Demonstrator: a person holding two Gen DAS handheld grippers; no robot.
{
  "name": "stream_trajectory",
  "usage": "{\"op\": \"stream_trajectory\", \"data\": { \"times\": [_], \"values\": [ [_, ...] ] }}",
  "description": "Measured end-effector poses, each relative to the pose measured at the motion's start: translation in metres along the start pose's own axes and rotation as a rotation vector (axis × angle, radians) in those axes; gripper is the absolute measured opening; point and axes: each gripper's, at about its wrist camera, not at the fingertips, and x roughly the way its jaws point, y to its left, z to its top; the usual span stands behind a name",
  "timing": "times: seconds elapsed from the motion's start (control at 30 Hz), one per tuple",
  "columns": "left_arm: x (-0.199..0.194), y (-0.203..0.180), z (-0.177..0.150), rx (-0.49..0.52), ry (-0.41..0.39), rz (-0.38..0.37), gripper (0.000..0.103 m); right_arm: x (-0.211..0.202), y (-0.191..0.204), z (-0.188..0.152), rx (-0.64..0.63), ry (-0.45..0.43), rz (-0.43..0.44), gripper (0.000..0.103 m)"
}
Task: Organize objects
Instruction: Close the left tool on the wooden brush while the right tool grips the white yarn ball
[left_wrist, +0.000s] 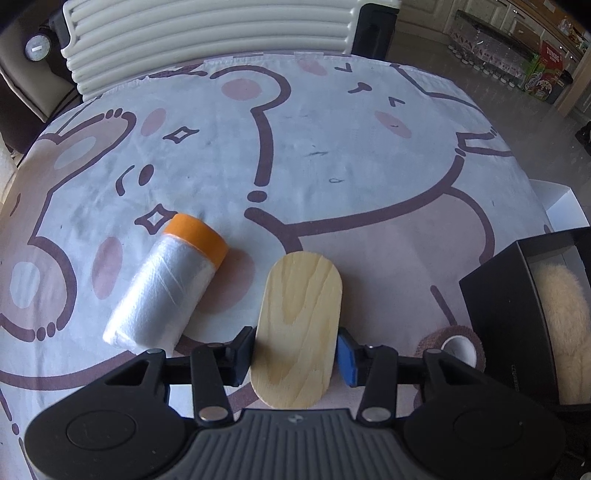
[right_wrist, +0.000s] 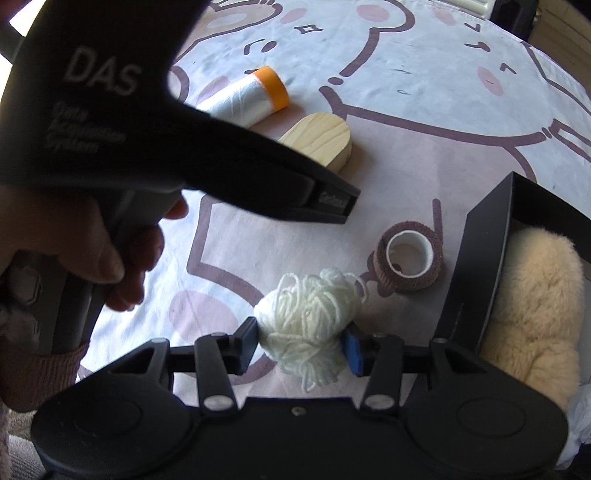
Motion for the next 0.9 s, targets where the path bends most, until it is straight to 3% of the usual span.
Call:
{"op": "stream_trajectory", "data": {
  "times": [0.4, 0.9],
  "values": [
    [-0.006, 0.008, 0.004, -0.093, -0.006, -0.042, 0.047, -0.009, -0.008, -0.001, 0.044, -0.034, 0.003, 0.044],
    [-0.073, 0.03, -0.009, -0.136, -0.114, -0.012, 0.047, -0.053, -0.001, 0.0, 0.148, -0.187, -0.033, 0.043]
  ]
}}
